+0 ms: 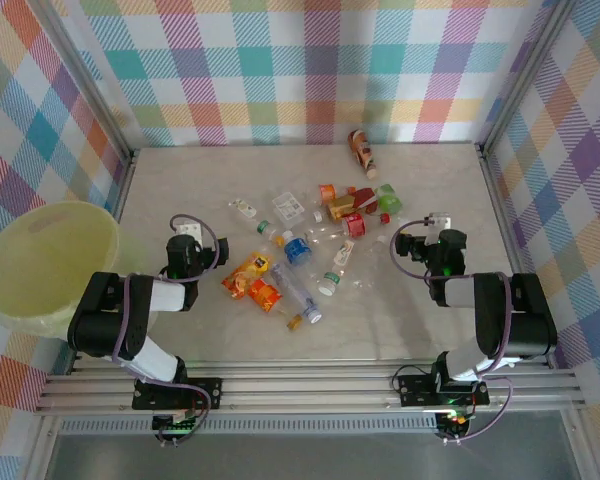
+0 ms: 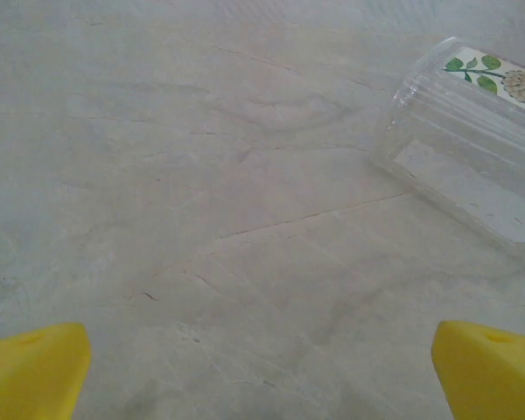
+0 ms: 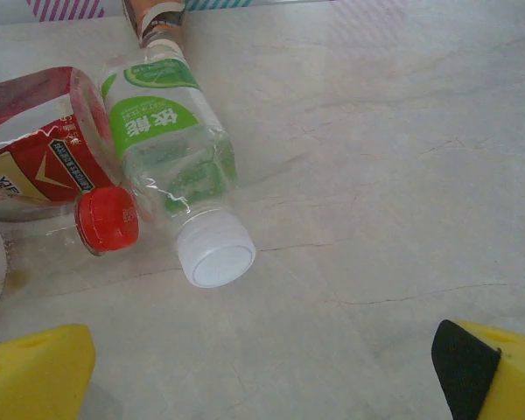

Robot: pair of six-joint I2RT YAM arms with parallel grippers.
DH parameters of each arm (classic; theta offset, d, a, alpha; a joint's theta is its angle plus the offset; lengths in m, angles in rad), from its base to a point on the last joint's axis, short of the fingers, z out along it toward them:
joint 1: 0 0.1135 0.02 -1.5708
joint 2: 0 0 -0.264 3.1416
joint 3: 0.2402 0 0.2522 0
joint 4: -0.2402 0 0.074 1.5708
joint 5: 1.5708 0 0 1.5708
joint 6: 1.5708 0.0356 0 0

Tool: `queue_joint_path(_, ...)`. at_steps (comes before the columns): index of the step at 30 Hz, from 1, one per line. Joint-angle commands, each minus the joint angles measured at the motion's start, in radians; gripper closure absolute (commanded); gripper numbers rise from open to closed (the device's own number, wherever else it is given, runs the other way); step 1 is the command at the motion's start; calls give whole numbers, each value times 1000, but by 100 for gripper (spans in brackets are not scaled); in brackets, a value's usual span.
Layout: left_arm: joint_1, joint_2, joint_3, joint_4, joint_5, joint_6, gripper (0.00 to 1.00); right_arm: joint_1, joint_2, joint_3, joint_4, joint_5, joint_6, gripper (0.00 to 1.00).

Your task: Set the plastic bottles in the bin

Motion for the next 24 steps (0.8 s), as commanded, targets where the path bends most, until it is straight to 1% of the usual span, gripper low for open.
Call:
queue_joint_path(1, 14, 9, 25, 43, 13, 7, 0, 7, 11, 20, 40, -24, 12, 0)
queue_joint_path(15, 15, 8, 23, 46, 13, 9, 0, 8, 9, 19, 40, -25, 10, 0)
queue_joint_path(17, 14, 7, 23, 45, 12, 9, 0, 7, 10, 30, 19, -47, 3, 0)
queue_joint_path(24, 12, 6, 20, 47, 10, 11, 0, 7, 10, 29, 20, -47, 3, 0)
